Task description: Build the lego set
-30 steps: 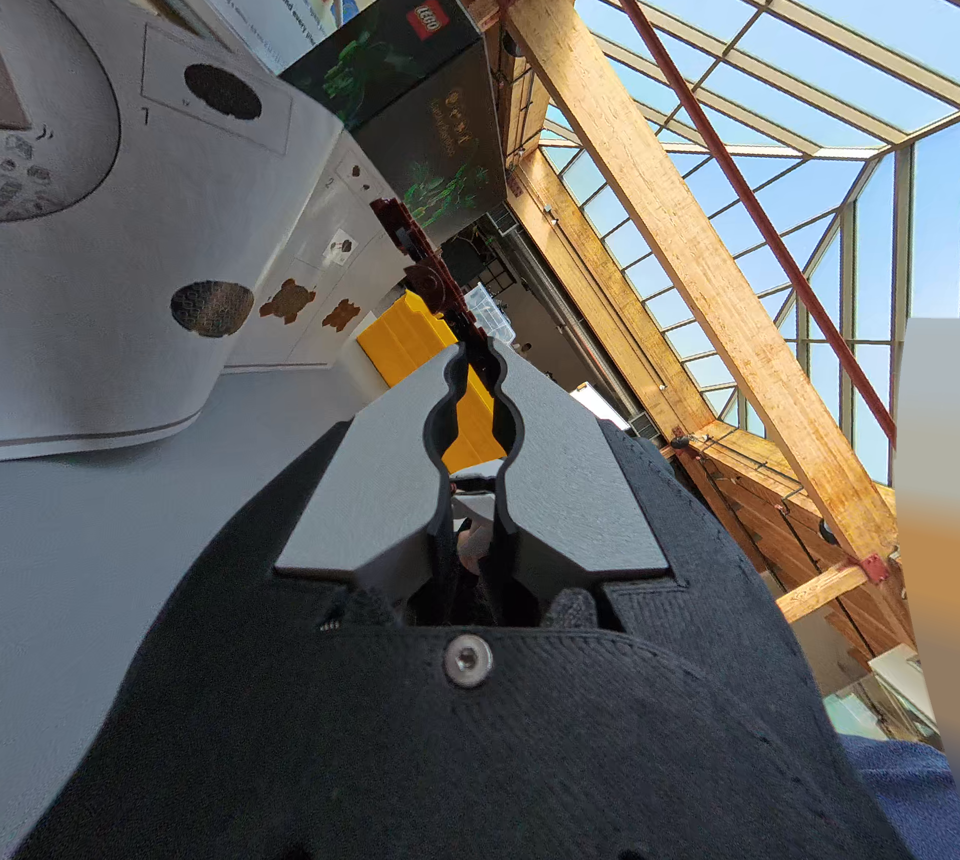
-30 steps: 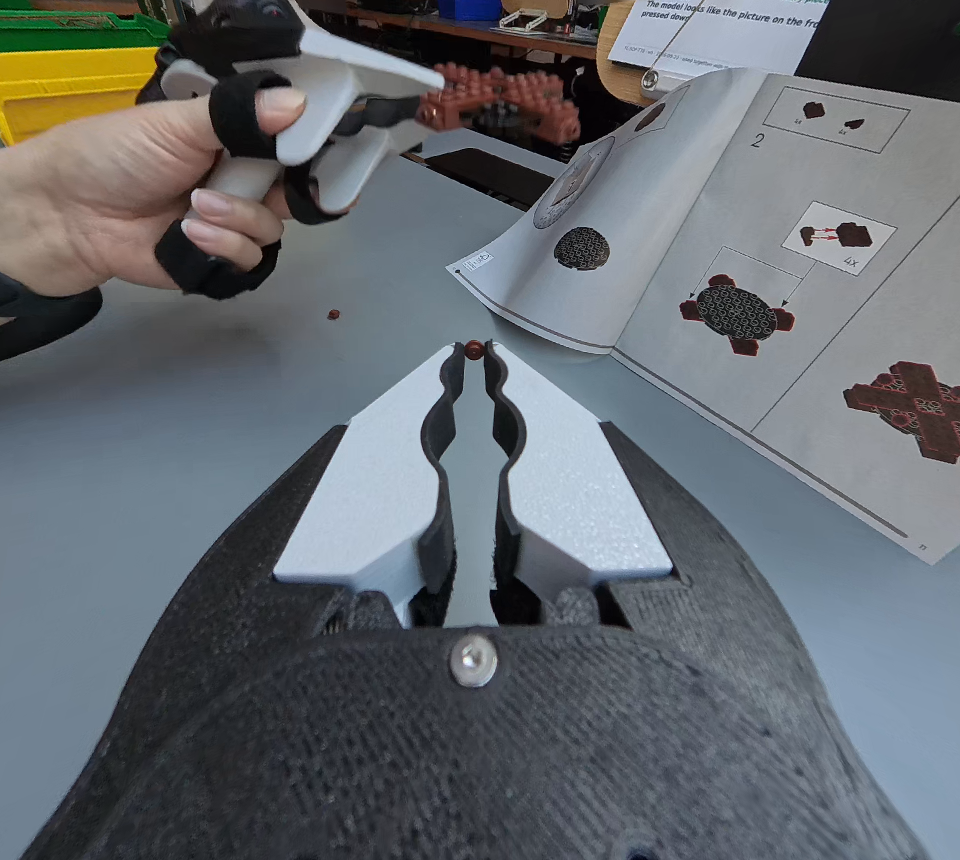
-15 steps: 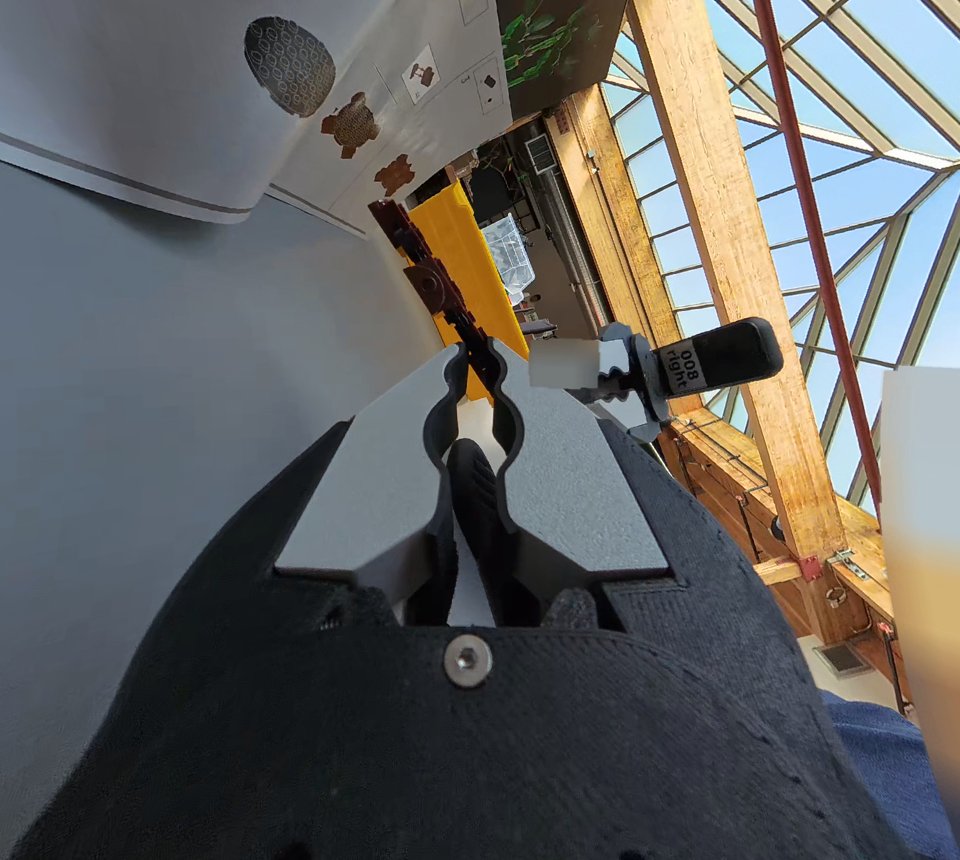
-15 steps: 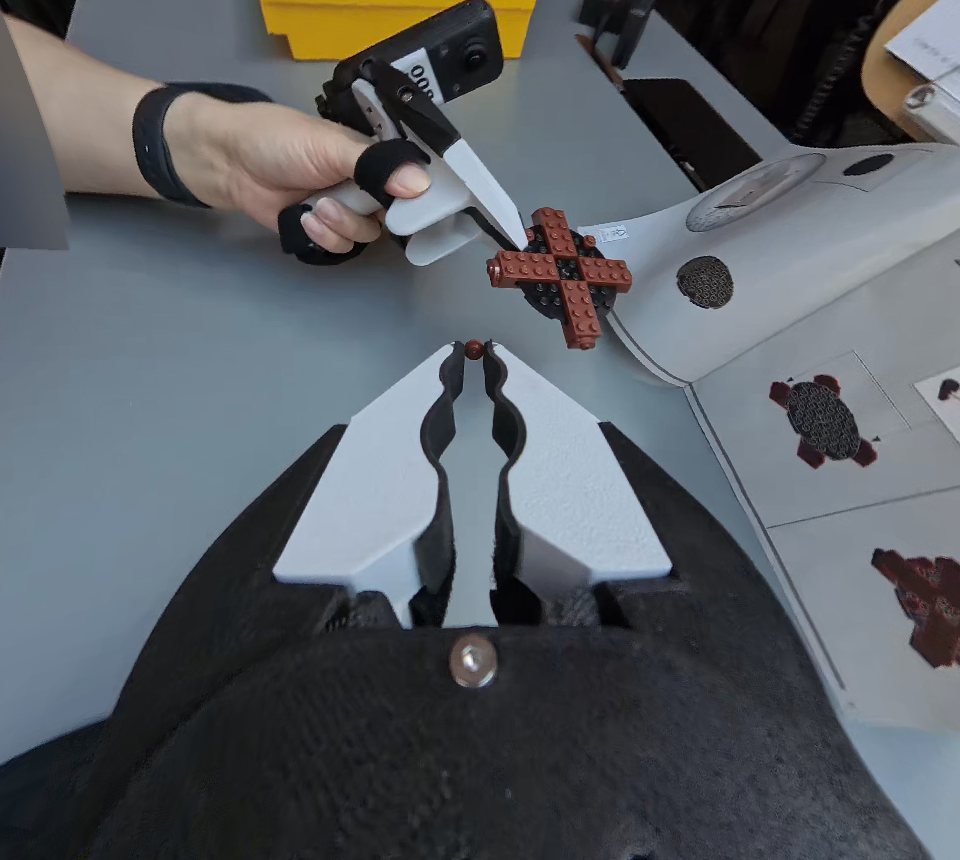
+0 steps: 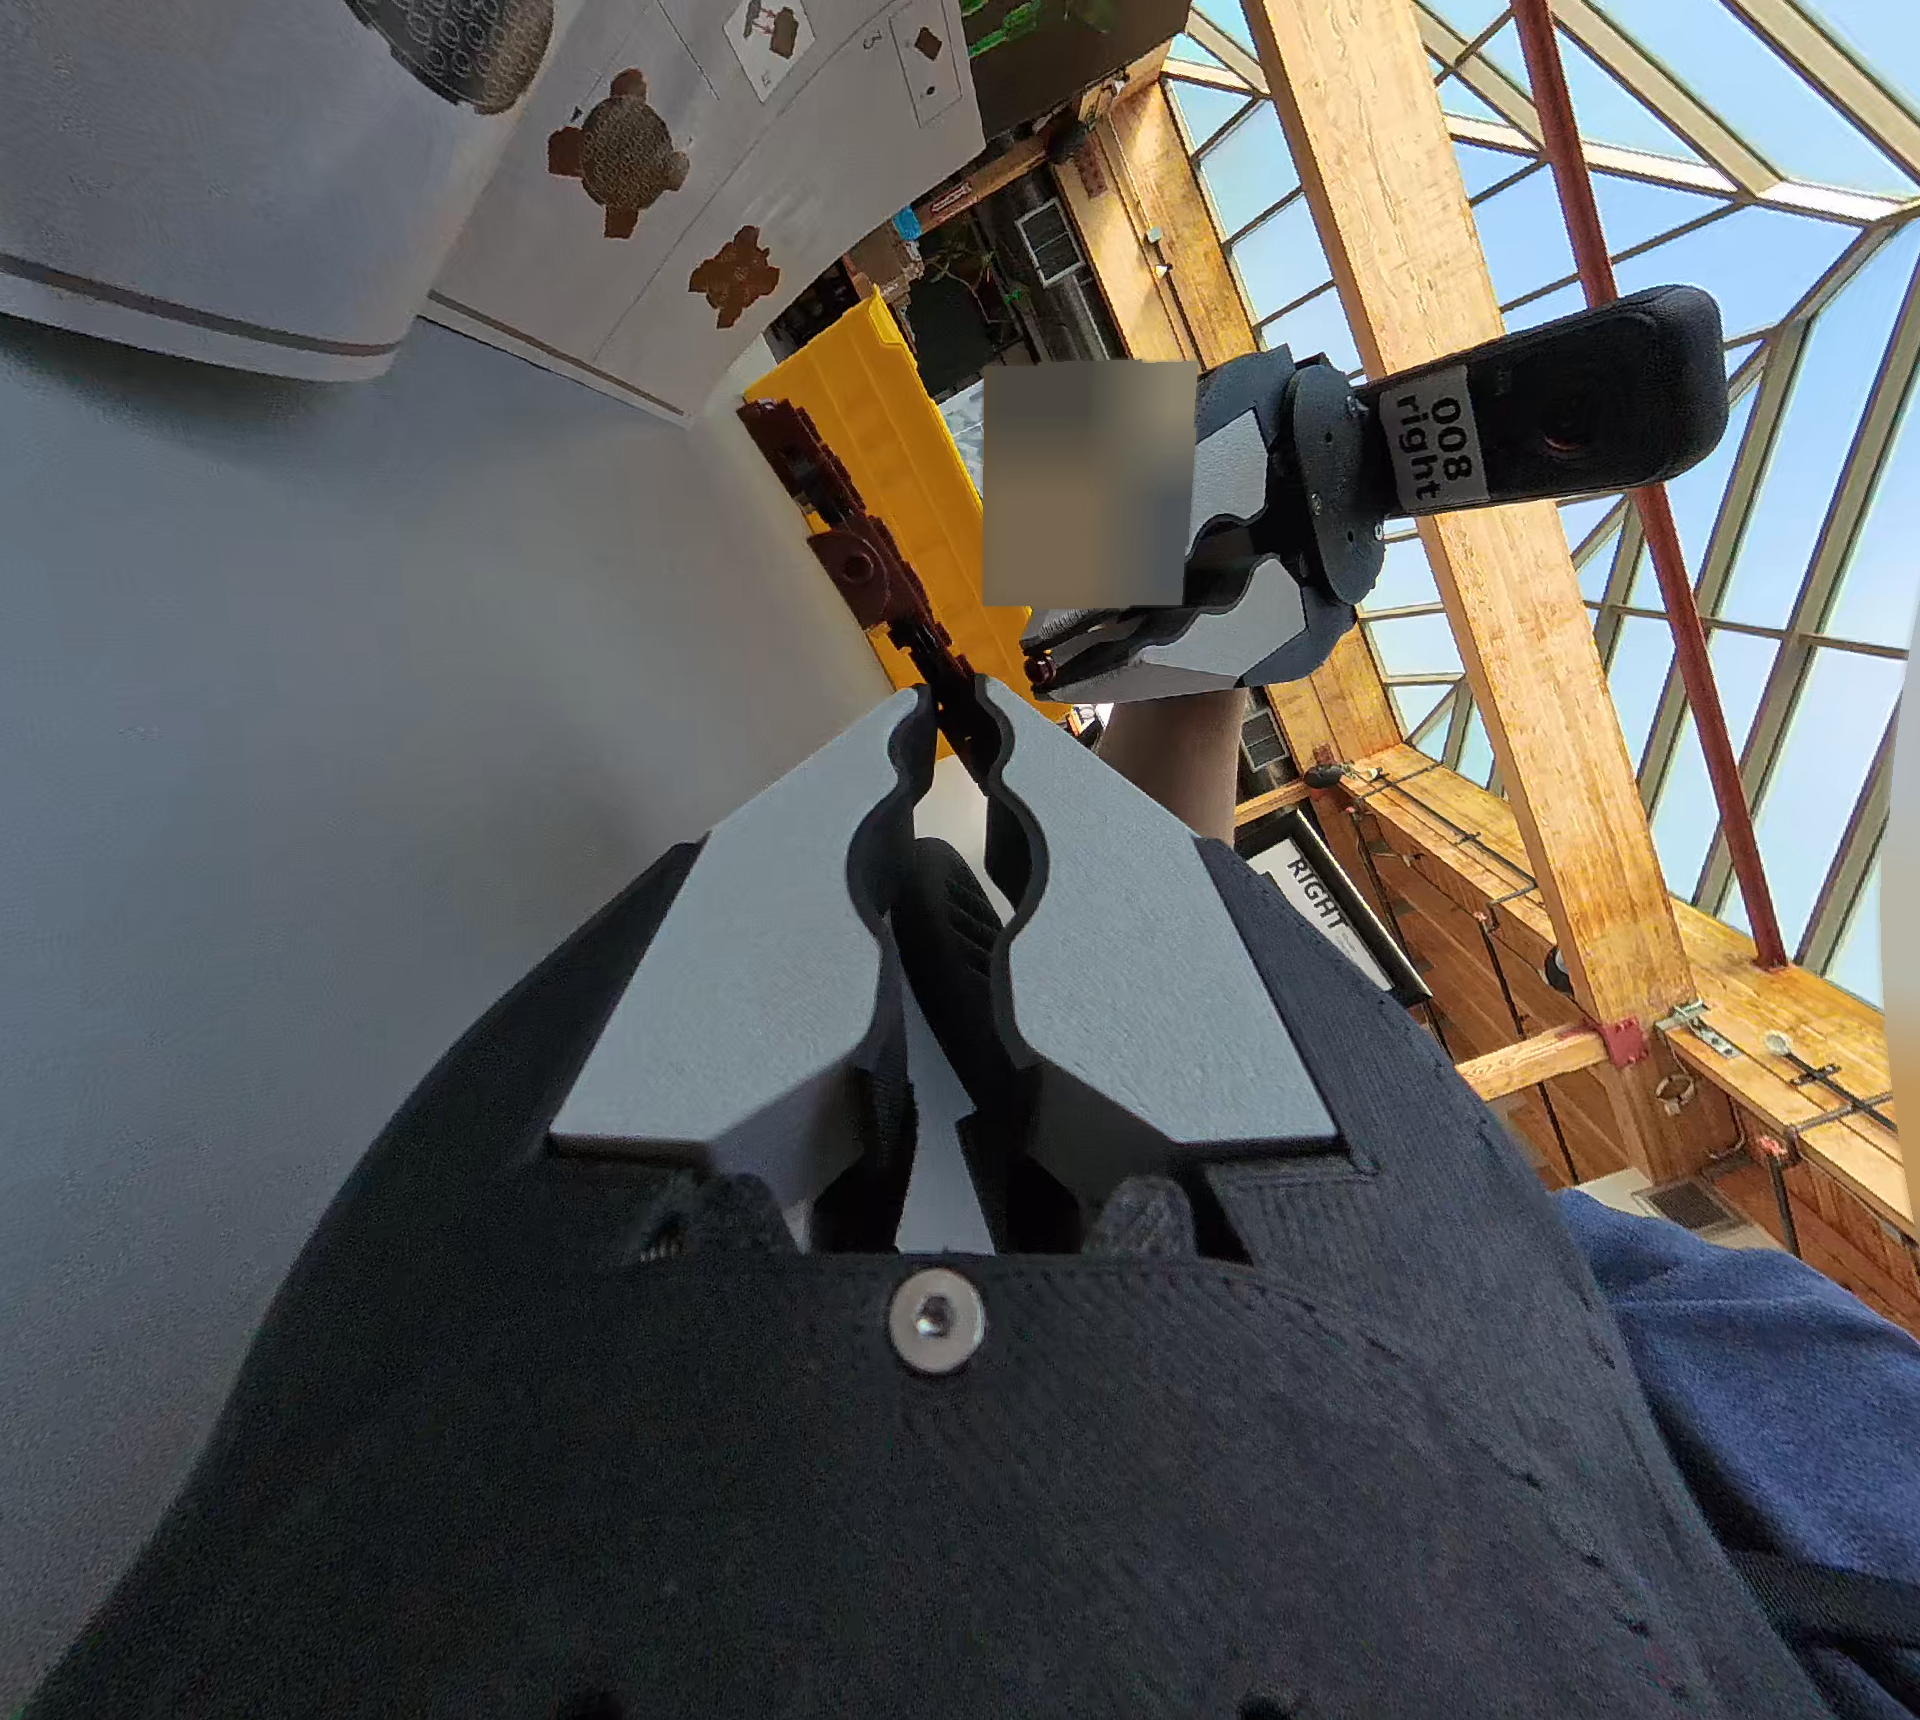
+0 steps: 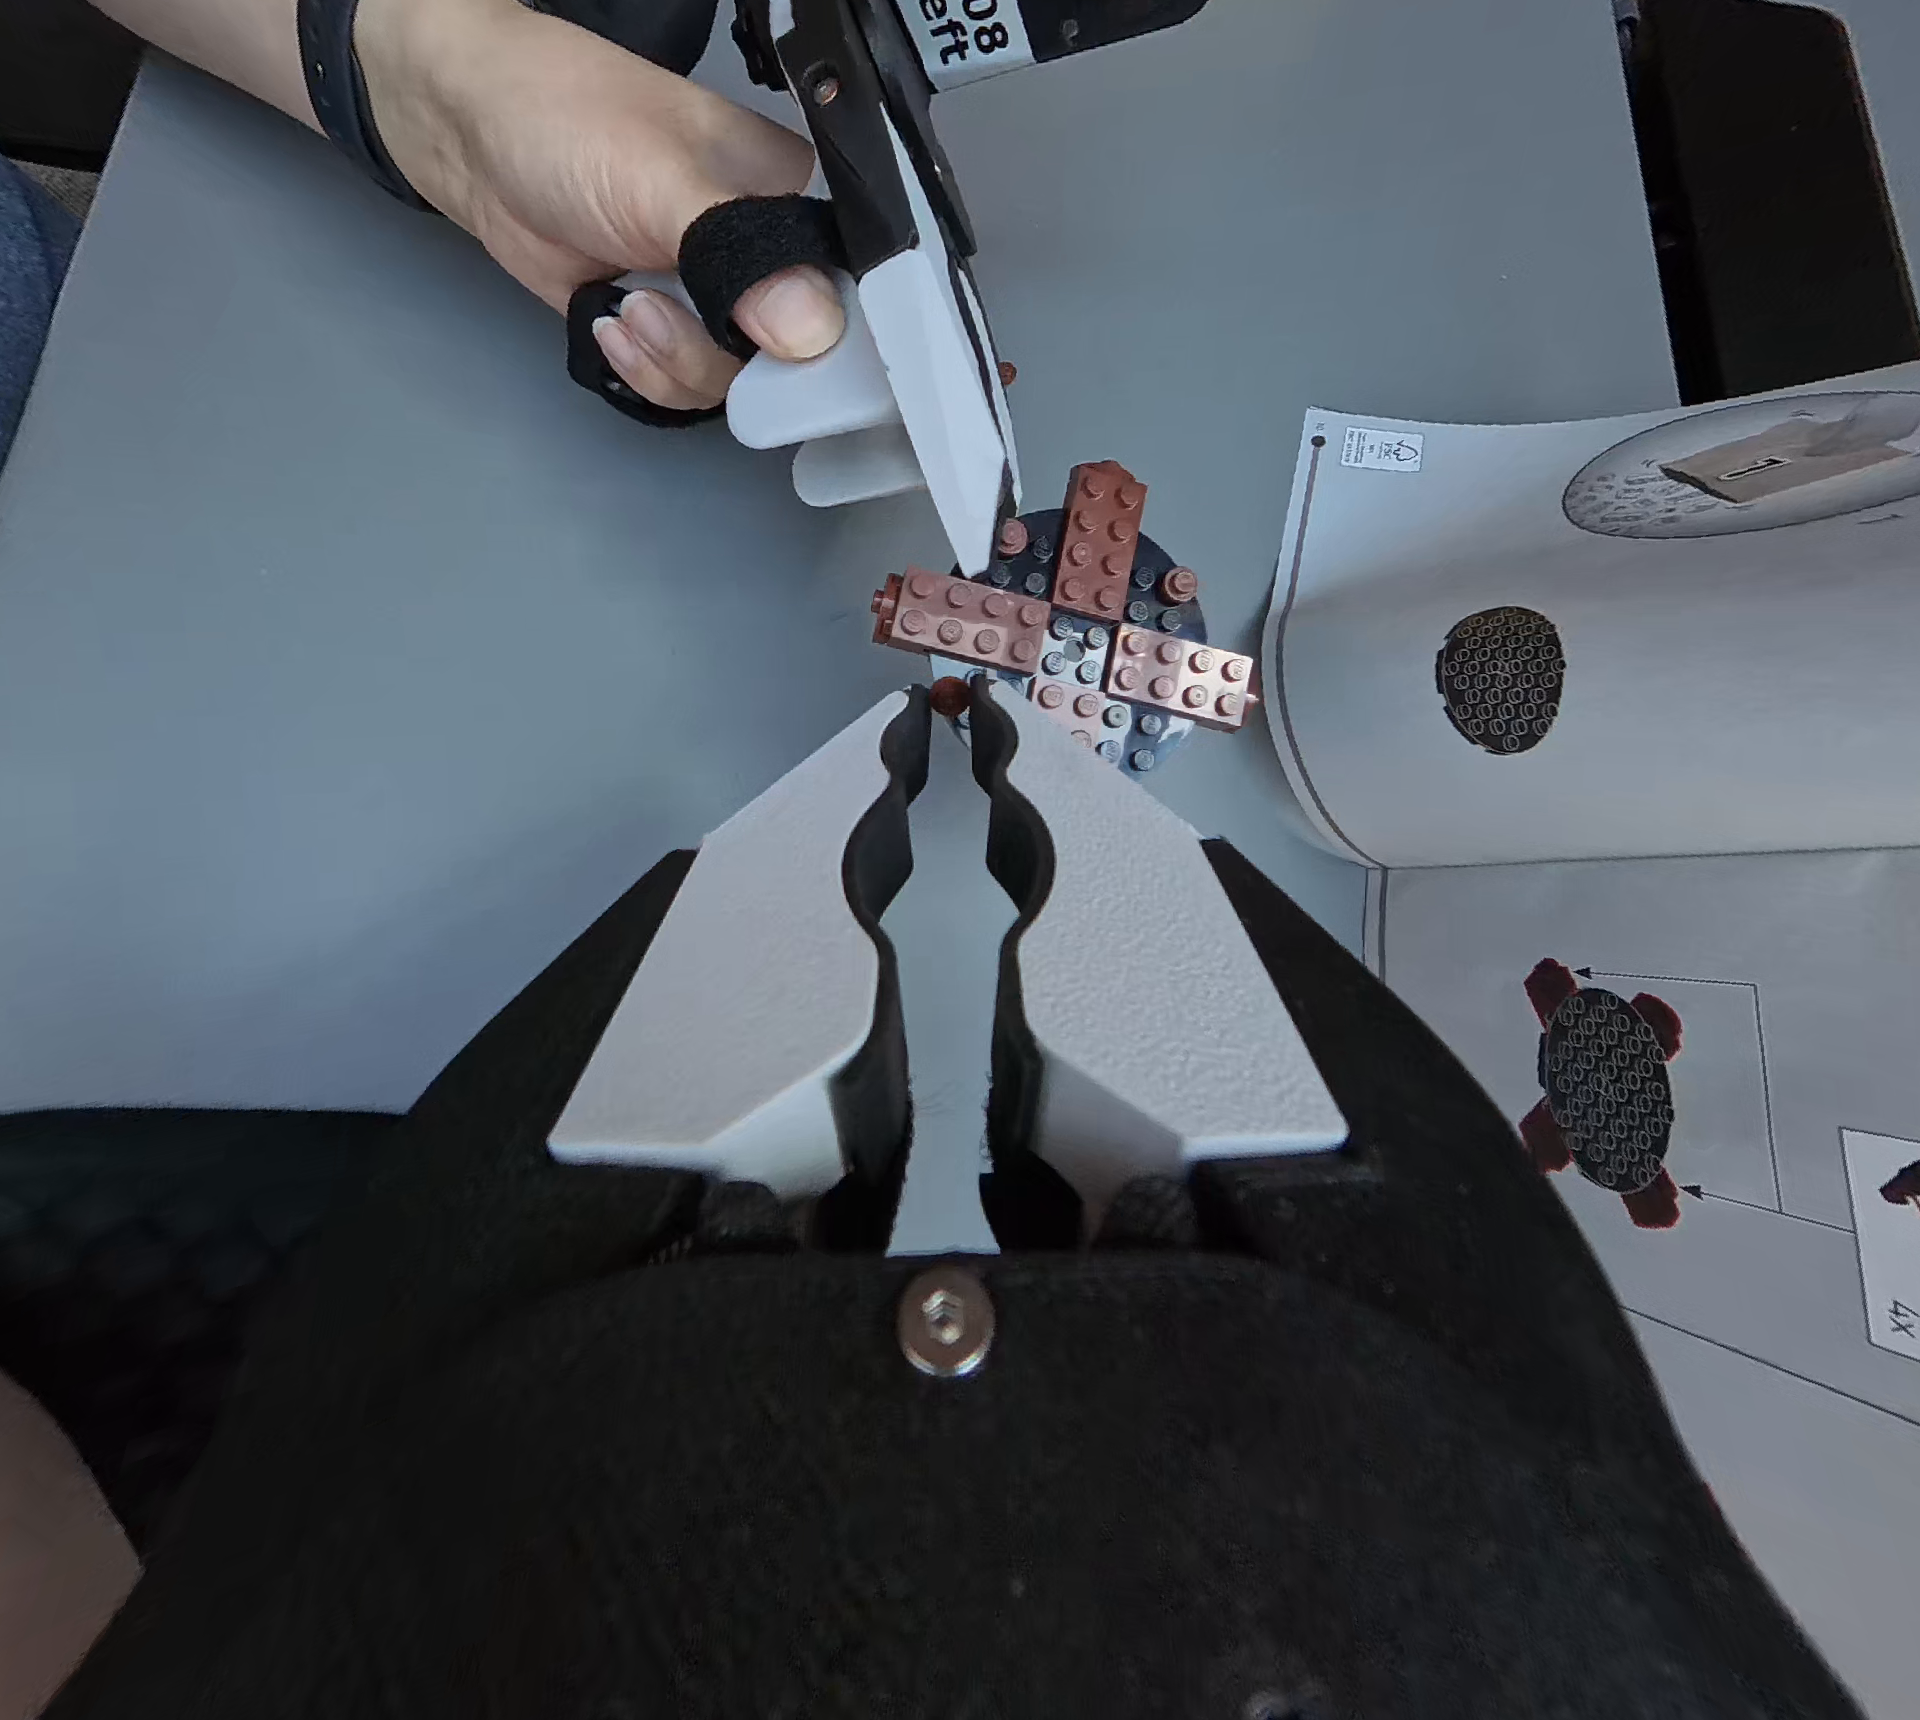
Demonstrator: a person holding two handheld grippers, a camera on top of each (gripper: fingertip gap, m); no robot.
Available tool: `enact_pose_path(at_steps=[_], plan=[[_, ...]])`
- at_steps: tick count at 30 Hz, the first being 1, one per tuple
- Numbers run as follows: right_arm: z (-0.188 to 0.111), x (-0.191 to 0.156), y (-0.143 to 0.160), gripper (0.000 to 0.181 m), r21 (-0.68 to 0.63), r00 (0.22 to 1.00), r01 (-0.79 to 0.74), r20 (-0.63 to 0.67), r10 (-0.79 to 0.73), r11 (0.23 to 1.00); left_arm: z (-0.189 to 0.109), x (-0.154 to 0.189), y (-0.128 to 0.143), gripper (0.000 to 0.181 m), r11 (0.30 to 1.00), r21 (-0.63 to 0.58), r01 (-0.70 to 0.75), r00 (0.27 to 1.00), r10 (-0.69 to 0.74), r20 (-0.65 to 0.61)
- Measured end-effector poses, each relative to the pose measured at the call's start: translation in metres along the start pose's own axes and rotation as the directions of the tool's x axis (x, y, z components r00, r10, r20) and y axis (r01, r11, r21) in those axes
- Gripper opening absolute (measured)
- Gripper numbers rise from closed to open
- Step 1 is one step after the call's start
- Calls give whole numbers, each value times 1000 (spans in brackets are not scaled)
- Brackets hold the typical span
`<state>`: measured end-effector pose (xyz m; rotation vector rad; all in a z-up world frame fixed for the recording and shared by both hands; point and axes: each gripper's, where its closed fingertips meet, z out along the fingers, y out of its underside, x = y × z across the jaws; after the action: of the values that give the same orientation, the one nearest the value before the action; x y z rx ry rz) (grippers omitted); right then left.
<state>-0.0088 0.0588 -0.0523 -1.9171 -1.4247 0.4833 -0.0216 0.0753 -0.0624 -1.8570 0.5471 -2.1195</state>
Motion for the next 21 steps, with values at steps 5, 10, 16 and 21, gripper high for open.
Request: enact_pose_path(at_steps=[5,10,16,21], plan=[[-4,-4,0,7,23,999,23,34,-24,999,5,17,3,4,997,-7,-75,995,74,-71],[-9,-9,2,6,3,999,26,41,-26,1000,9,24,9,3,993,-23,-117,990,115,-81],[-10,-14,8,7,-74,999,30,41,-27,997,11,23,15,3,993,-42,-113,991,110,-72],[-10,-15,13,7,-125,999,32,28,-29,992,11,22,14,3,994,-39,-105,992,102,-73]])
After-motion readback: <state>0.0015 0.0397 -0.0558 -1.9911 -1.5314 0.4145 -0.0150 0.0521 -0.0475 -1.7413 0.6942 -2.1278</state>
